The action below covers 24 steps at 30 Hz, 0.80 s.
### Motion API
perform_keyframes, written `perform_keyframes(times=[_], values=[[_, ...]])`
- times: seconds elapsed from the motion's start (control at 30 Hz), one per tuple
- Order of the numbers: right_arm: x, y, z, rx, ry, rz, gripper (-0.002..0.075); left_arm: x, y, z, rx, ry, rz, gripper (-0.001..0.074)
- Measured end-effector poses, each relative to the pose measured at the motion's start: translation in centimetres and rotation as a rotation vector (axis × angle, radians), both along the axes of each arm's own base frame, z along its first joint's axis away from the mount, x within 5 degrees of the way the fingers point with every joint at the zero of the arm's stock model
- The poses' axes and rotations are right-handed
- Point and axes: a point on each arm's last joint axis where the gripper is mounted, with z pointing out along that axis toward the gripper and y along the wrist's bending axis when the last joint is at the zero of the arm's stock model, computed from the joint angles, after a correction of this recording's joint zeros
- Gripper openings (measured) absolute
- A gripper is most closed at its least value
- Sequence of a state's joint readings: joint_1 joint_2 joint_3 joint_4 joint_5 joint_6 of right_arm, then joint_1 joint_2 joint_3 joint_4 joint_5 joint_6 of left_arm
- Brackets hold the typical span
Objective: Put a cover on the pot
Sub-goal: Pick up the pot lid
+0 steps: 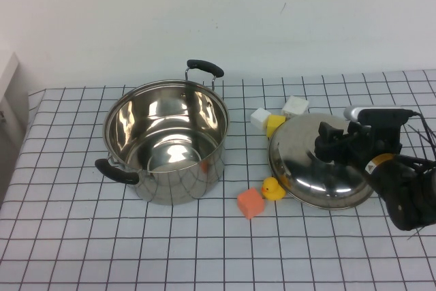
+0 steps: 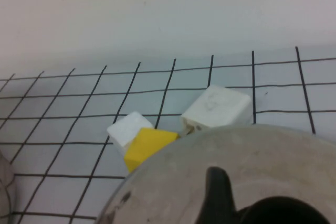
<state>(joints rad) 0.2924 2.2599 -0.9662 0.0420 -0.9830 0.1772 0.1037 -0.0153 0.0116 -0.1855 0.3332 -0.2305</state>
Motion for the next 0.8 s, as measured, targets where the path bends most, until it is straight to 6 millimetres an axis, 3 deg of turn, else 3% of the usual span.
perform_keyframes(times=[0.37,0.53,0.6,0.67,0.8], values=[[0.2,0.1,-2.4,-0.013,0.075,0.000,0.0473,0.0,0.0,0.0,0.000,0.000,0.000,-0.0002],[0.3,0.1,-2.5,-0.012,0.072,0.000,0.0454,0.0,0.0,0.0,0.000,0.000,0.000,-0.0002],[0.3,0.1,-2.4,-0.010,0.062,-0.001,0.0426,0.0,0.0,0.0,0.000,0.000,0.000,-0.0002],[0.4,0.1,-2.2,-0.005,0.040,0.001,0.0349,0.0,0.0,0.0,0.000,0.000,0.000,-0.0002],[0.0,0.0,-1.6,-0.009,0.057,-0.004,0.0354,0.0,0.0,0.0,0.000,0.000,0.000,-0.0001]])
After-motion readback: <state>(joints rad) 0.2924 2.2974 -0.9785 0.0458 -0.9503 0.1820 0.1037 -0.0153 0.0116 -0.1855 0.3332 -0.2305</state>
